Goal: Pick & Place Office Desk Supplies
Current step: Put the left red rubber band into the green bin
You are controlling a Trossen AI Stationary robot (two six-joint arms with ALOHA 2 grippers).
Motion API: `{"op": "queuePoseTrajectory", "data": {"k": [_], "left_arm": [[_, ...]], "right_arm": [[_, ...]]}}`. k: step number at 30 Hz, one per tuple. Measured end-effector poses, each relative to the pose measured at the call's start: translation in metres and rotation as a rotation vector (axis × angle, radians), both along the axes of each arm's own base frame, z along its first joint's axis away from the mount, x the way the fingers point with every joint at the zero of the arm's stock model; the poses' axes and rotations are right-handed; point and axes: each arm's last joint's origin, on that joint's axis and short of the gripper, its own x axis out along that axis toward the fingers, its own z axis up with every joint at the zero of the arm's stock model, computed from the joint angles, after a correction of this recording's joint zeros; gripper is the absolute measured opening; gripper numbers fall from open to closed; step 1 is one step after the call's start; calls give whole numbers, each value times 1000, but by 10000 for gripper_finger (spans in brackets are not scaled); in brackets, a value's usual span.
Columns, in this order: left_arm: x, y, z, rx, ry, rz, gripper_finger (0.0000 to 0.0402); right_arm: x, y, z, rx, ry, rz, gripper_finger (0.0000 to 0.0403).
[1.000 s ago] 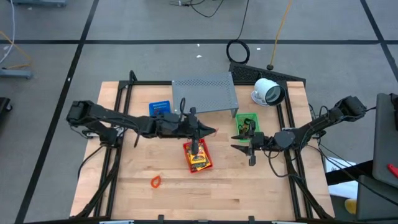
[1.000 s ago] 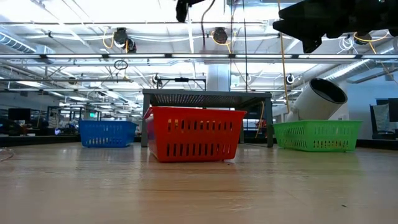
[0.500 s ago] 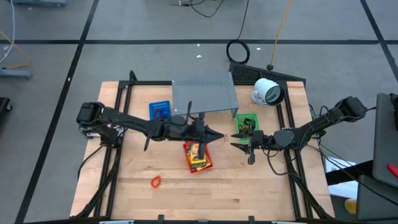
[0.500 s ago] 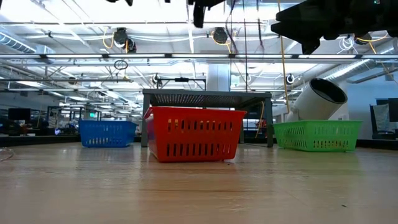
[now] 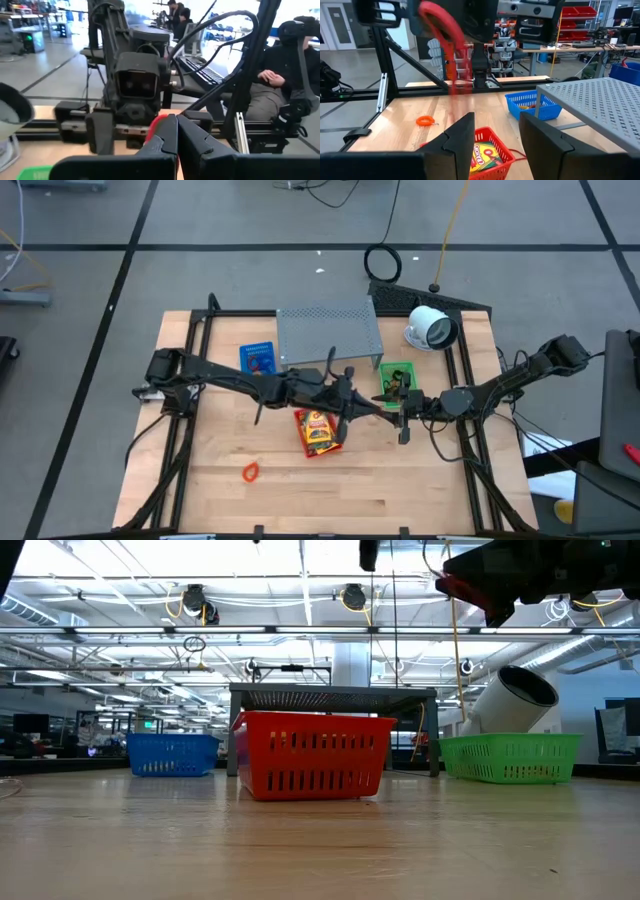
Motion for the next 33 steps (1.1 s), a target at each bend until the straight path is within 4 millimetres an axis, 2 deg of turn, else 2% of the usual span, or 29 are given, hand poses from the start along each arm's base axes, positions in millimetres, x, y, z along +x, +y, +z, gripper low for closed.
{"op": "queuePoseTrajectory", "data": {"k": [6, 23, 26, 30, 33], "left_arm": [[12, -1, 0, 11, 37, -9, 0], [12, 5, -6, 42, 120, 3, 0], [12, 5, -7, 43, 122, 2, 0], [12, 4, -6, 43, 121, 1, 0], [12, 4, -6, 43, 120, 2, 0]], "right_arm": [[0, 0, -1, -4, 7, 2, 144], [0, 0, -1, 15, 6, 2, 141], [0, 0, -1, 34, 11, -1, 110], [0, 0, -2, 10, 21, 0, 20], [0, 0, -4, -2, 41, 0, 7]]}}
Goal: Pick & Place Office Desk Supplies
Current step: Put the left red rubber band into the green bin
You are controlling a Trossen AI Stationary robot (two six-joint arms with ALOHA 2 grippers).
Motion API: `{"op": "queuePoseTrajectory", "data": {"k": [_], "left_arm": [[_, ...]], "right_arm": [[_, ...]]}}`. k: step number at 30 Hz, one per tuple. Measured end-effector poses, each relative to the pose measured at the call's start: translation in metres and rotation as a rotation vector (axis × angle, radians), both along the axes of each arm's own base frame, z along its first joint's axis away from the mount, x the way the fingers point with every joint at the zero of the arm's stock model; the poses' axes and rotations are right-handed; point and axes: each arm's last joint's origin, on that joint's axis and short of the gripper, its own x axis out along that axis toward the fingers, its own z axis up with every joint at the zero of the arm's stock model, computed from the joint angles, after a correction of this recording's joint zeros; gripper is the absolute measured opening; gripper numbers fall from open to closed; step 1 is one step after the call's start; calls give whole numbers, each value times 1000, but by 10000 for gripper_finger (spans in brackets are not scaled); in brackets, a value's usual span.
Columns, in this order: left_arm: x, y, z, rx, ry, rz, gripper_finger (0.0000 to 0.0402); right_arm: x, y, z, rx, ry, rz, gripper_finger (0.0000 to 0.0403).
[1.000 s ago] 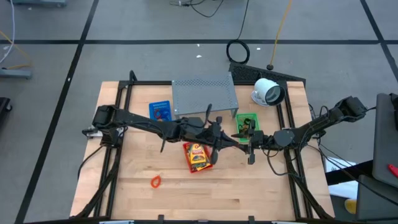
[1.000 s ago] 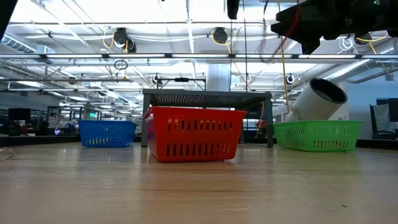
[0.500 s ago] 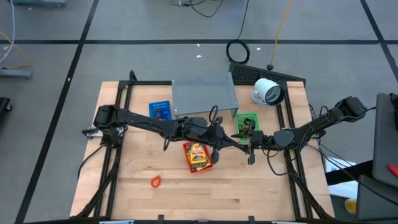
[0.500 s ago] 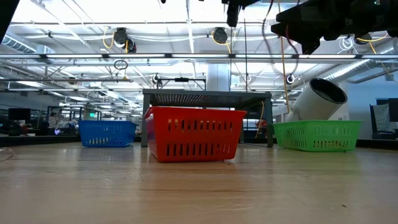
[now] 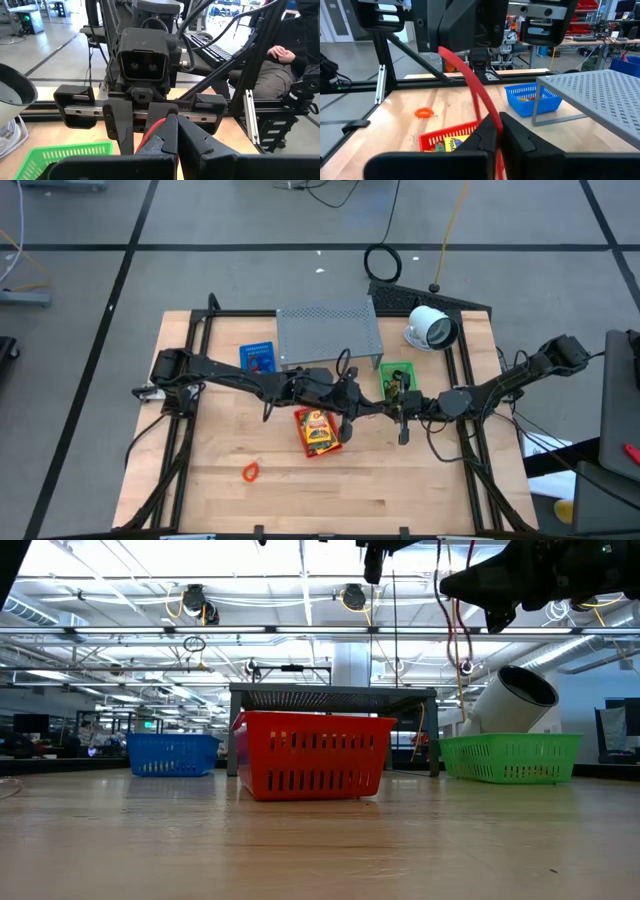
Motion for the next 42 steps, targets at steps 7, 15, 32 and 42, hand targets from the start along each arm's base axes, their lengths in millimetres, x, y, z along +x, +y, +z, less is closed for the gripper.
{"op": "queuePoseTrajectory", "data": {"k": [7, 15, 32, 42], "left_arm": [[0, 0, 0, 2, 0, -1, 2], [-1, 1, -3, 59, 20, -9, 56], [-23, 30, 16, 69, 153, 74, 221], [-47, 33, 31, 59, 263, 119, 237]], "right_arm": [[0, 0, 0, -6, 4, 0, 1], [0, 0, 0, 1, 2, -3, 0], [-19, -14, -10, -14, 181, -238, 0], [-51, -30, -5, 124, 198, -390, 0]]}}
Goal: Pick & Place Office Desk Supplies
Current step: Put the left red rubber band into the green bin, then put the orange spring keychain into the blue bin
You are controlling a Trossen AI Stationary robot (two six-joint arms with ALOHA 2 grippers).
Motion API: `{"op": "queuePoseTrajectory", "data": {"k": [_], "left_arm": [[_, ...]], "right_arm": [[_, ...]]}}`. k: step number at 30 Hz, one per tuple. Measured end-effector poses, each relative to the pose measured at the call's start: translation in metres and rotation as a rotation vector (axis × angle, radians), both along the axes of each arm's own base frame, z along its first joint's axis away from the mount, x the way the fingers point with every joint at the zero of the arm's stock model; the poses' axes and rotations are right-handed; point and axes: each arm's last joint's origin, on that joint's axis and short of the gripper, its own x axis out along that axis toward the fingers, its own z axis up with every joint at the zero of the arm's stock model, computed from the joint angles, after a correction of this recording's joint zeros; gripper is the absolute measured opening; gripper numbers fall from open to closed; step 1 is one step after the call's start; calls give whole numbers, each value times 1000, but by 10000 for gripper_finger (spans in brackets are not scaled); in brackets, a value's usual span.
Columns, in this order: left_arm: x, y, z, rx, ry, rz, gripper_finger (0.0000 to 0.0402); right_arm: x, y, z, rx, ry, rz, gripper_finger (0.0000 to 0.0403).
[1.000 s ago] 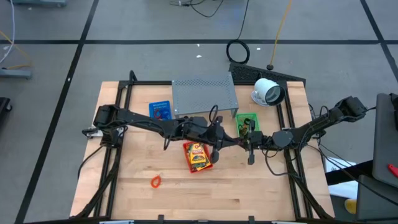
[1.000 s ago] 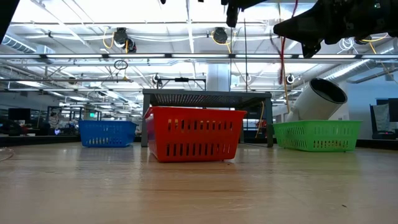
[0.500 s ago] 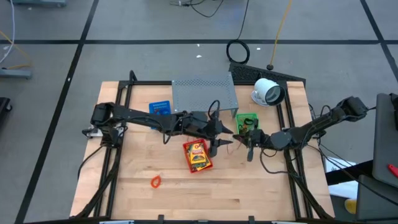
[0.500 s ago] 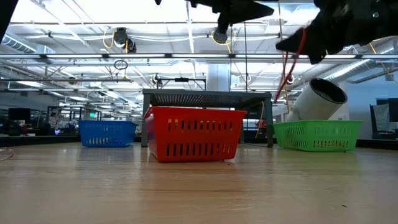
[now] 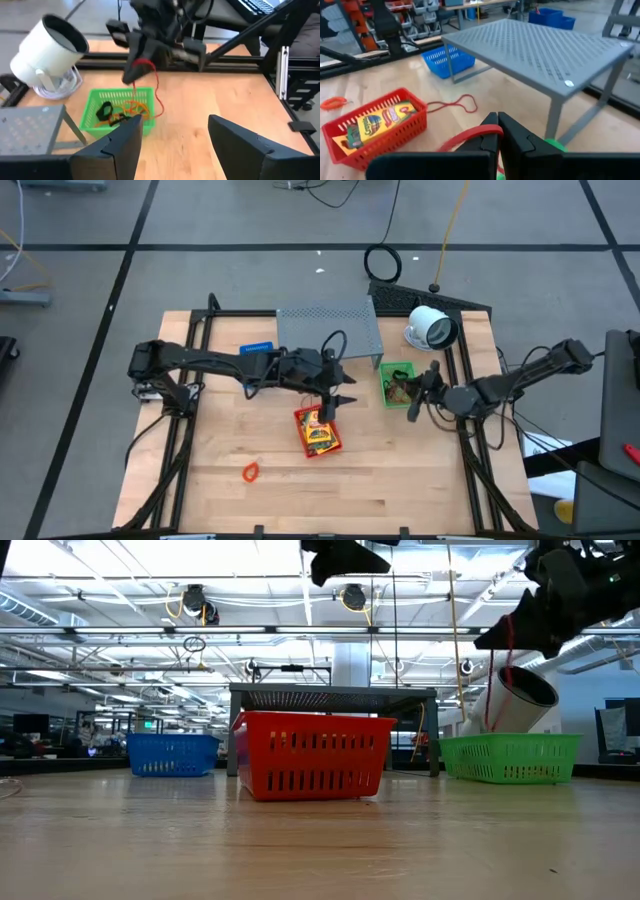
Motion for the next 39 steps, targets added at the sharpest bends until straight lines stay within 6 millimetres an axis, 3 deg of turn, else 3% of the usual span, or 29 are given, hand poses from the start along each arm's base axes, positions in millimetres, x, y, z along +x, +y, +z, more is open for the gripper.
{"op": "queuePoseTrajectory", "data": {"k": [14, 22, 29, 39], "left_arm": [[-3, -1, -9, -69, 92, 27, 237], [-4, -3, -11, -96, 119, 35, 237], [-5, -8, -12, -96, 132, 22, 237], [-6, -7, -13, -82, 145, 16, 237]], "right_arm": [[-15, -7, -13, 100, 50, -145, 15], [-15, -6, -15, 143, 74, -106, 108], [-17, -8, -14, 357, 110, -16, 200], [-20, -21, 5, 420, 224, -36, 190]]}}
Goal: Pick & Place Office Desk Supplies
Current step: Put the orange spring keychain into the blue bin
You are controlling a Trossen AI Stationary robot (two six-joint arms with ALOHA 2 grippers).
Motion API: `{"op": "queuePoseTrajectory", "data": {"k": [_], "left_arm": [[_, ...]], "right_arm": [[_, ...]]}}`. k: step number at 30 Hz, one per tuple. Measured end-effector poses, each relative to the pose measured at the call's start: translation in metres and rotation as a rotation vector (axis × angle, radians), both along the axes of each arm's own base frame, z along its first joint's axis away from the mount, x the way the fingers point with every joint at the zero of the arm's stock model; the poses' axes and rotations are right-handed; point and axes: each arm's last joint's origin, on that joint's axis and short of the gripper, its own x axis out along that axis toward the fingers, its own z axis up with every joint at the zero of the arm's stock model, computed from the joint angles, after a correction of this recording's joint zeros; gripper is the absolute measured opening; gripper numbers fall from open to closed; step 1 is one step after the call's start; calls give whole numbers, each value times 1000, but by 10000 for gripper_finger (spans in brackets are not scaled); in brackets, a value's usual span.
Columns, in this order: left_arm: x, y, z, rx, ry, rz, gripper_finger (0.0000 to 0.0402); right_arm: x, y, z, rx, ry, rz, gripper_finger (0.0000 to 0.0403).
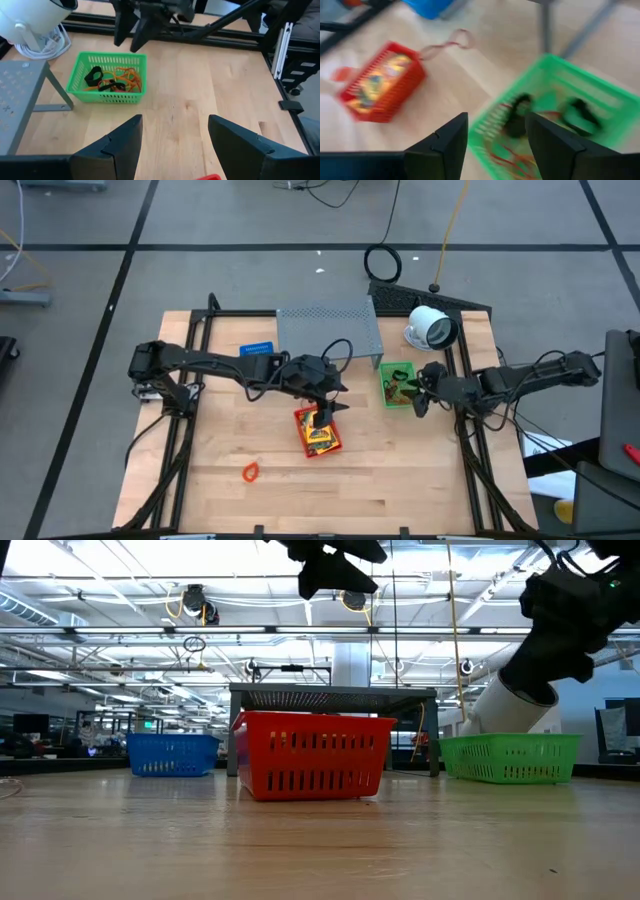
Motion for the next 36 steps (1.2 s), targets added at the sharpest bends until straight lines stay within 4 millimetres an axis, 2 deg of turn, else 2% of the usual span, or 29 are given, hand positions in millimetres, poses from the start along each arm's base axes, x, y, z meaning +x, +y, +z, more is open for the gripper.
{"op": "queuePoseTrajectory", "data": {"k": [3, 6, 11, 14, 18, 22, 29, 36], "left_arm": [[-2, 0, -2, 21, 28, -15, 237], [-6, 0, -8, 49, 95, -113, 237], [-29, -12, -28, -130, 425, -189, 237], [-47, -31, -39, -98, 618, -142, 237], [-70, -61, -57, 23, 786, -82, 237], [-88, -89, -71, 128, 844, -73, 237], [-113, -121, -92, 68, 908, 80, 237], [-127, -142, -96, 12, 886, 208, 237]], "right_arm": [[12, 5, 0, 19, -84, 94, 182], [29, 14, -5, 2, -227, 248, 177], [49, 32, -14, -143, -510, 439, 176], [53, 43, -21, -223, -594, 505, 175], [56, 54, -34, -229, -585, 565, 175], [59, 62, -42, -238, -564, 602, 175], [61, 64, -41, -295, -592, 612, 172], [61, 63, -39, -327, -606, 598, 171]]}}
